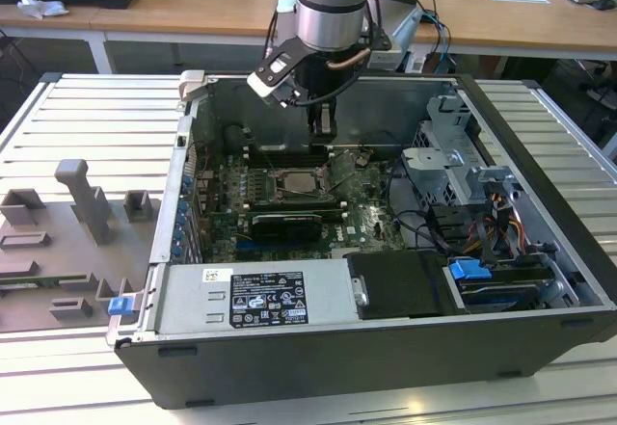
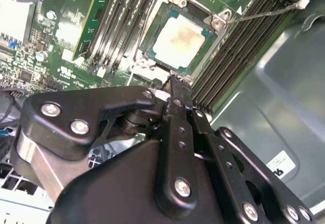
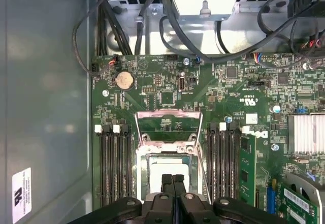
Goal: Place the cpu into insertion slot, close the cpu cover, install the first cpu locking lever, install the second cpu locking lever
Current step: 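Close the cpu cover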
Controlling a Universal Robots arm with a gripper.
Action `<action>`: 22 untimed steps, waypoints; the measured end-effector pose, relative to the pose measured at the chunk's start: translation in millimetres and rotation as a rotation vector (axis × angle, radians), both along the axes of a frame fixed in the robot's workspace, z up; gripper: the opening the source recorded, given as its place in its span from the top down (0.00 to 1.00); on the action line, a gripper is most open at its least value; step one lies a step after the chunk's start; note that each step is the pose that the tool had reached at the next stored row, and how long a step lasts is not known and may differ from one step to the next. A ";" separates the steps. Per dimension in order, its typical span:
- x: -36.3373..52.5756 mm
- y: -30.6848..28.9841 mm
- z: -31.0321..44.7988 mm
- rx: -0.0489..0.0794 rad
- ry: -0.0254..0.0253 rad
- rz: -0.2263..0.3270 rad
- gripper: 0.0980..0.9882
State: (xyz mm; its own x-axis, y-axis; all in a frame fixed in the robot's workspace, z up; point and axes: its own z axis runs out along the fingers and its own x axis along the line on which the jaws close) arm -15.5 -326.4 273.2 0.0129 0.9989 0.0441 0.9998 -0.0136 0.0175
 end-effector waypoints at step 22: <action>48.2 0.0 -0.6 -0.001 0.0001 0.008 0.99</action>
State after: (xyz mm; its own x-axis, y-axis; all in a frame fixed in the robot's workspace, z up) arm 32.7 -326.4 272.6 0.0045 0.9991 0.0429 0.9998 -0.0052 0.0174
